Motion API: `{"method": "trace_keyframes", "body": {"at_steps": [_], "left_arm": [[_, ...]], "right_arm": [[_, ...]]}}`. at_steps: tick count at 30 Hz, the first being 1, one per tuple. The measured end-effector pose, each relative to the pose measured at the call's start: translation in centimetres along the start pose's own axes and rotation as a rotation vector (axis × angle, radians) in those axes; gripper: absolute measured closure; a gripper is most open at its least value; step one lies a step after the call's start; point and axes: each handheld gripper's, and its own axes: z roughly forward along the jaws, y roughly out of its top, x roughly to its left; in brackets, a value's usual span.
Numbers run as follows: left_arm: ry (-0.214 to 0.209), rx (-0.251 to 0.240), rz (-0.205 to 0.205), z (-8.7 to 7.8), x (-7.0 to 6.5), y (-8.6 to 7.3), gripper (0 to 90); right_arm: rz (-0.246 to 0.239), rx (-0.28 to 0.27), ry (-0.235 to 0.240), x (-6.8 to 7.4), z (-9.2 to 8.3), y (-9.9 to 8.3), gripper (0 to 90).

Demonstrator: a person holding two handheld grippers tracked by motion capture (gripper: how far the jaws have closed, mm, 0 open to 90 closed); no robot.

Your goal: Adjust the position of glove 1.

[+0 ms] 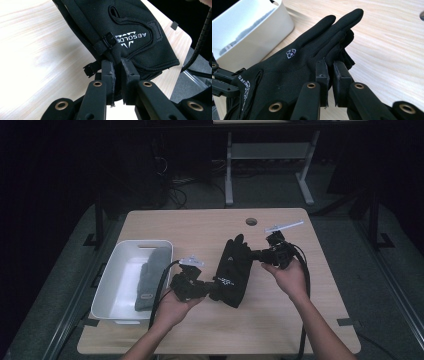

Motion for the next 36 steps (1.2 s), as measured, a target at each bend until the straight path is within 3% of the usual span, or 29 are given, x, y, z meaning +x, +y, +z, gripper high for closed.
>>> {"method": "trace_keyframes", "body": {"at_steps": [21,36], "left_arm": [[0.031,-0.04,-0.024,-3.6,1.6,-0.6,82.7],[0.064,-0.057,-0.029,-6.1,2.6,-1.4,82.7]], "right_arm": [[-0.033,0.008,0.028,3.0,1.5,3.4,83.7],[-0.082,0.017,0.042,5.2,3.2,5.8,83.7]]}}
